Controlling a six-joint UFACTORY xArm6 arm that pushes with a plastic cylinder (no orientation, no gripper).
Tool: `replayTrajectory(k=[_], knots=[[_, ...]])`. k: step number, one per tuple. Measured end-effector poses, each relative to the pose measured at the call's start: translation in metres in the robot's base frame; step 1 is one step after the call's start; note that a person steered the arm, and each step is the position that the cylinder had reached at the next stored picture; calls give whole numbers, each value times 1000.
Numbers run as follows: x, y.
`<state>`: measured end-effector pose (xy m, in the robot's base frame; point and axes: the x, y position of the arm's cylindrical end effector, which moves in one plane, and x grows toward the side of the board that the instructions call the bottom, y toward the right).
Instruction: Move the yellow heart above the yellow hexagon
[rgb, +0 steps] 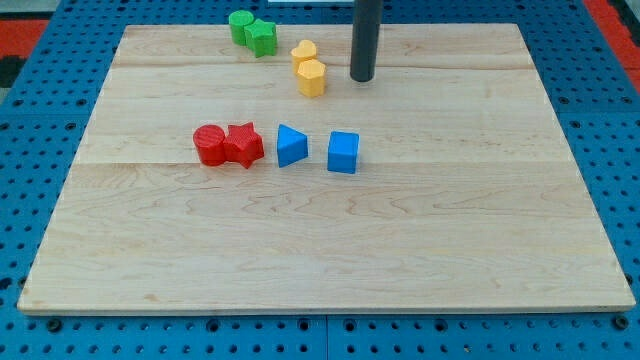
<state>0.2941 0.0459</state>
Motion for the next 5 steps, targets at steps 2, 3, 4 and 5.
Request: replayTrajectory(k=[2,3,4,5], knots=[[0,-37],[0,-37],[0,-6],[-19,18]])
